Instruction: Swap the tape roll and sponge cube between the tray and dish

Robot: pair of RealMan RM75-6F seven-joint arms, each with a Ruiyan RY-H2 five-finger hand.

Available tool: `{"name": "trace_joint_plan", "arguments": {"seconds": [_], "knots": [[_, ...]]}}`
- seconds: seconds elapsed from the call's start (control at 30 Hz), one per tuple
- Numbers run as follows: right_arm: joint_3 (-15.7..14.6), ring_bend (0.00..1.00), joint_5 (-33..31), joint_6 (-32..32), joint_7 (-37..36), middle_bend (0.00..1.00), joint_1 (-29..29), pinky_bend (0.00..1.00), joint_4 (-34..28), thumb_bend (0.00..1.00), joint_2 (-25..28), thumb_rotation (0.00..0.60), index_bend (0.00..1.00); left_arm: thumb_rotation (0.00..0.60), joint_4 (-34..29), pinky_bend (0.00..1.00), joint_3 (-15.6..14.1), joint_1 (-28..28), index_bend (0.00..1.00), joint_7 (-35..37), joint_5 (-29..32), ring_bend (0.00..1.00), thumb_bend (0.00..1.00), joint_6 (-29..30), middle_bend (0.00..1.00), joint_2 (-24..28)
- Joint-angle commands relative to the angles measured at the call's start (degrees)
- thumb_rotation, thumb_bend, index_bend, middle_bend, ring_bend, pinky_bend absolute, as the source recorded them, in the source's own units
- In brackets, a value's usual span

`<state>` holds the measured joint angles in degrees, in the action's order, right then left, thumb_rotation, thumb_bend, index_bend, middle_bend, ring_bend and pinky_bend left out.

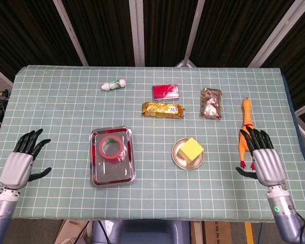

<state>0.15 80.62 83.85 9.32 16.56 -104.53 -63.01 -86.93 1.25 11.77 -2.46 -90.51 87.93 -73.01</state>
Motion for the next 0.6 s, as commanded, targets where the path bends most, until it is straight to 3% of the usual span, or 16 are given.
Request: {"name": "trace_joint_plan", "arguments": {"seconds": [0.03, 0.23, 0.6], "knots": [[-3.87, 0.01, 5.05, 5.97, 4.26, 0.00, -5.60, 0.01, 2.61, 0.02, -1.07, 0.600, 0.00, 0.600, -2.25, 0.09, -0.66, -1.92, 0.22, -1.98, 1.08, 0.00, 0.01, 1.18, 0.00, 1.34], [-3.82, 0.02, 7.09, 10.36, 4.24, 0.00, -9.26, 0.00, 5.05, 0.02, -3.01, 0.600, 0.00, 0.600, -4.06, 0.09, -1.53, -3.34, 0.22, -2.16, -0.11, 0.00, 0.01, 2.41, 0.00, 2.77], [-1.15, 0.02, 5.05, 10.00, 8.70, 0.00, -10.67, 0.00, 5.45, 0.02, -3.45, 0.600, 0.02, 0.600, -4.46, 0.09, -1.08, -4.14, 0.22, -3.08, 0.13, 0.00, 0.01, 2.31, 0.00, 3.58]]}}
